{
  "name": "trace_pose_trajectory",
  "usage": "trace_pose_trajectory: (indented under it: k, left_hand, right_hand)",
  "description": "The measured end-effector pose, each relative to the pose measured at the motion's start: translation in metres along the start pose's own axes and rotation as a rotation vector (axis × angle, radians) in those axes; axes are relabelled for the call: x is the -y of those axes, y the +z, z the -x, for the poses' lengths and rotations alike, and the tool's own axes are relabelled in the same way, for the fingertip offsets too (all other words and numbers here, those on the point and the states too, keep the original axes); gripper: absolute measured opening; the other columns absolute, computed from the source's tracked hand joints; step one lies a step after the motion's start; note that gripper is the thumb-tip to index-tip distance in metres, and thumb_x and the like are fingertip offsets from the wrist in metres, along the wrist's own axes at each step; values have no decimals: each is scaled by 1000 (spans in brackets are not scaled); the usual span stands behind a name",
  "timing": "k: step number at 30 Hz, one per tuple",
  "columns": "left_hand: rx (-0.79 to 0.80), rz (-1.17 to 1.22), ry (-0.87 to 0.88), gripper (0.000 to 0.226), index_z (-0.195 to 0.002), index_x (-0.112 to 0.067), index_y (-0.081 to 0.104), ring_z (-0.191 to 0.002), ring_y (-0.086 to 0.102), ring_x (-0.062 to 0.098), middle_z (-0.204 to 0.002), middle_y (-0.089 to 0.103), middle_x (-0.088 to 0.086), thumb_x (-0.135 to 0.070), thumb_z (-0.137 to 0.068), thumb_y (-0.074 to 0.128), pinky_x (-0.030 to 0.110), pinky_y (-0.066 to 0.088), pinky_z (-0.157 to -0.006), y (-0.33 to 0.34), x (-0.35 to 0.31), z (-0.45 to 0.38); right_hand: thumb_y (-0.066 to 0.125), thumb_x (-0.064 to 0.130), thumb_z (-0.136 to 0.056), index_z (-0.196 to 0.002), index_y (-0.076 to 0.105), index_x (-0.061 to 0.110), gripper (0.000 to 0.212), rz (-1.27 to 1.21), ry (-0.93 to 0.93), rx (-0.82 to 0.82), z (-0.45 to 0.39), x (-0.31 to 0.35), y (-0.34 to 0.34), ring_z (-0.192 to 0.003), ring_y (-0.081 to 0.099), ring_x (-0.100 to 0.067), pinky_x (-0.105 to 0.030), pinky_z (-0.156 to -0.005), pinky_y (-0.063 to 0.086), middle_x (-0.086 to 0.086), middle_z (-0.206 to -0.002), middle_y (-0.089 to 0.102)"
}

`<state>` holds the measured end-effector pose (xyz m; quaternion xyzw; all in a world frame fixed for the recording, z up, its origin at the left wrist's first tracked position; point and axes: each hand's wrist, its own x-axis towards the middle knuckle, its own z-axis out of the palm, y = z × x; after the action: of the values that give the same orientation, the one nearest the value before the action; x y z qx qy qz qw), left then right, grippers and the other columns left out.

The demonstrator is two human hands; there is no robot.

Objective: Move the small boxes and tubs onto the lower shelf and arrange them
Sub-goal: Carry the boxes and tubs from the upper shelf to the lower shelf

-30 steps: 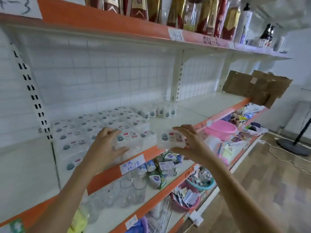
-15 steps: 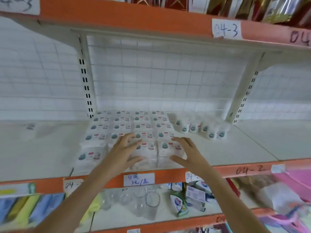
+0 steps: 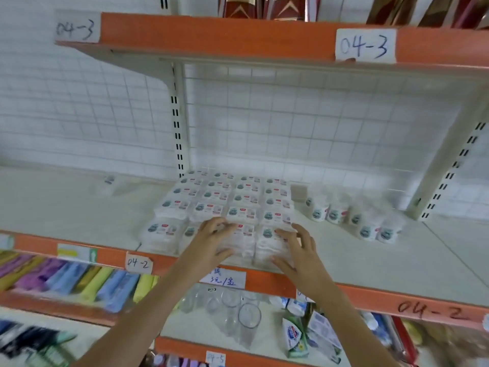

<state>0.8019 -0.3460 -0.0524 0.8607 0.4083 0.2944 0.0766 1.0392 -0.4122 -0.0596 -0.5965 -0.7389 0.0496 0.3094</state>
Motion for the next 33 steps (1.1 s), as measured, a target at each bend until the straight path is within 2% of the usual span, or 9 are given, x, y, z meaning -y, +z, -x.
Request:
trace_pose_trajectory:
  k: [6,10,13,15,18,22,26,30,33]
  left_hand:
    - [54,1,-47,56,-134,-20,47,-121,34,15,-129,38,1,-26,-82,68,23,27,-105,-6,-6,-4]
    - [84,-7,-60,56,-136,-21,43,-121,30,13,-129,36,-1,-28,-84,65,15,23,-97,-9,-9,-6]
    - [108,-24,-53,56,-135,-21,42,-124,27,14,-130,36,-1,-28,-84,64,21,29,-99,-13,-8,-8]
    - [143,-22,-40,54,-135,-19,41,-126,26,16,-131,36,0,-28,-85,63,25,29,-101,-17,-8,-10]
    - [185,-53,20,56,-138,-18,36,-127,28,16,-135,33,1,-30,-88,59,32,37,-101,-26,-6,-8]
    - [37,-95,98,53,-136,-18,39,-124,36,16,-138,33,2,-33,-88,58,31,41,-96,-49,7,5]
    - [-141,-206,129,47,-128,-17,47,-114,40,15,-124,48,4,-39,-87,50,29,43,-89,-89,40,30]
    - [-172,-332,21,49,-122,-17,45,-103,50,20,-112,57,7,-44,-80,46,33,51,-77,-139,88,71]
    - [-144,-414,-130,51,-118,-14,48,-94,61,30,-107,60,11,-45,-77,45,39,55,-68,-178,130,109]
  right_hand:
    - [62,36,-85,-133,38,24,55,31,15,17,-3,-1,-1,-132,22,-26,-36,-104,31,-5,-144,20]
    - [65,33,-83,-131,40,25,54,9,37,-7,-3,0,0,-130,25,-26,-38,-103,31,-5,-143,22]
    - [66,35,-82,-130,40,24,56,-6,63,10,-3,4,-1,-129,22,-26,-35,-100,28,-5,-142,22]
    - [61,47,-79,-129,41,25,58,21,54,30,-2,5,-4,-129,22,-26,-35,-99,27,-5,-141,24]
    - [66,47,-78,-133,42,24,64,117,81,4,-2,12,-14,-128,28,-31,-46,-100,33,-9,-141,29]
    - [60,53,-81,-123,51,17,56,215,-37,-130,-20,40,-30,-116,44,-33,-49,-91,43,-10,-127,49]
    - [60,39,-83,-114,59,15,40,147,-164,-155,-50,94,-13,-106,53,-27,-42,-86,47,-4,-116,59]
    - [43,47,-79,-114,61,15,50,118,-295,-74,-82,158,39,-106,55,-28,-44,-86,50,-5,-114,62]
    - [41,50,-80,-118,59,17,53,92,-345,-19,-104,203,81,-112,52,-26,-43,-90,45,-2,-119,60]
